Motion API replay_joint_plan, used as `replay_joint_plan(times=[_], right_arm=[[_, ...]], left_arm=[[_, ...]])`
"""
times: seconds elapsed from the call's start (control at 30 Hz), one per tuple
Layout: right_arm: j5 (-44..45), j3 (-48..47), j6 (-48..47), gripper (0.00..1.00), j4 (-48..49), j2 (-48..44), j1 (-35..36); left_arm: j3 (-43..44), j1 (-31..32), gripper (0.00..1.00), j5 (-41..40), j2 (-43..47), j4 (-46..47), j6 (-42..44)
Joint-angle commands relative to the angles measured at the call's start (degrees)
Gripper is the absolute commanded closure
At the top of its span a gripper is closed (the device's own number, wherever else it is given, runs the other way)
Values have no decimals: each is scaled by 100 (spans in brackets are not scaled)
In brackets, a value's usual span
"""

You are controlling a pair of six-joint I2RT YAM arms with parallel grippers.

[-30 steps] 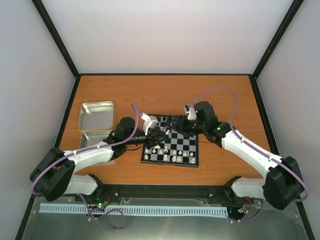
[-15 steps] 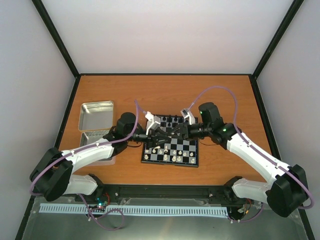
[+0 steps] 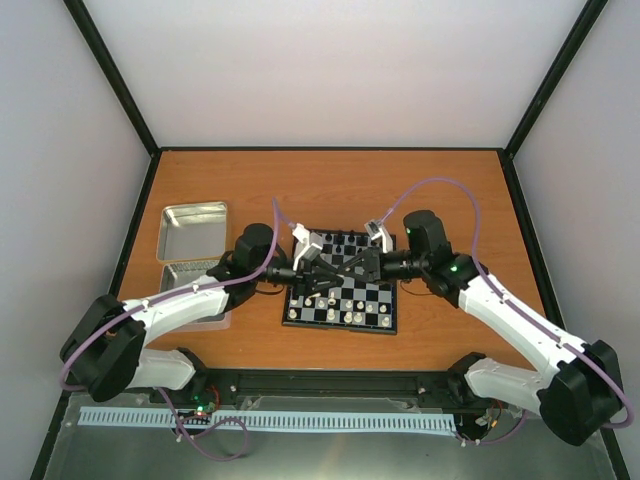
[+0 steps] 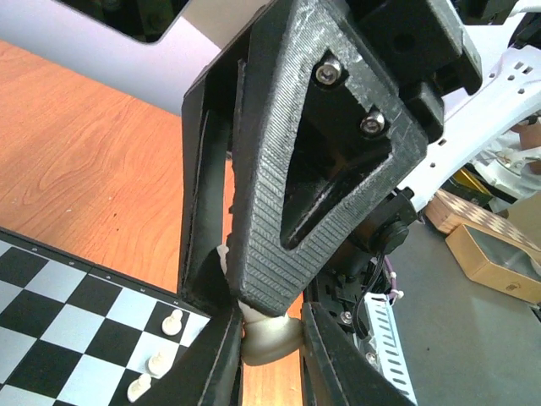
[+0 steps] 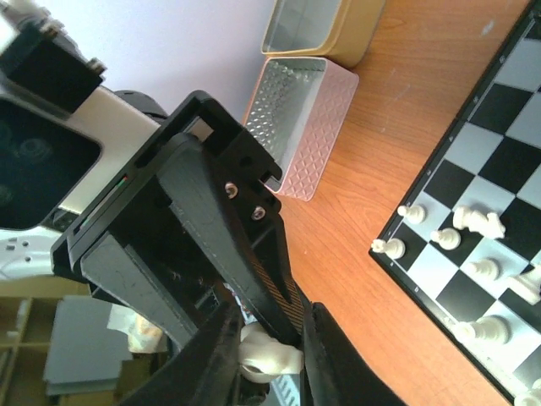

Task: Set up the chess pieces on the board
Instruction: Place the chess piece on the chessboard.

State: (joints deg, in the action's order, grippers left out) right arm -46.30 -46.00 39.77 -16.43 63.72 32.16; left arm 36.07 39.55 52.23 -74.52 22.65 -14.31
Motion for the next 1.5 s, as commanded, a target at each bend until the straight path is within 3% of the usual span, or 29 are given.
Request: replay_joint_plan(times=[0.0, 0.23, 0.47, 0.73, 0.87, 1.2, 1.47], right_arm=[[-73, 123, 145, 86, 339, -332, -35], [446, 10, -8, 92, -114, -405, -35], [2470, -26, -663, 92, -1126, -527, 120], [5473, 72, -395, 93, -2176, -436, 1604], [6183, 218, 28, 93, -2546, -335, 2173], [6632, 616, 474, 93, -2362, 105, 2793], [6294, 1103, 589, 92, -1732, 259, 2857]], left_arm=[[220, 1, 83, -28, 31, -25, 201], [284, 0, 47, -551, 98, -268, 8], [392, 0, 29, -2868, 994, -1490, -55], [679, -2, 25, -5279, 2432, -3045, -433], [730, 0, 23, -5804, 2979, -3386, -507], [728, 0, 20, -6130, 3303, -3716, -616], [659, 0, 20, -6033, 3126, -3701, -746]])
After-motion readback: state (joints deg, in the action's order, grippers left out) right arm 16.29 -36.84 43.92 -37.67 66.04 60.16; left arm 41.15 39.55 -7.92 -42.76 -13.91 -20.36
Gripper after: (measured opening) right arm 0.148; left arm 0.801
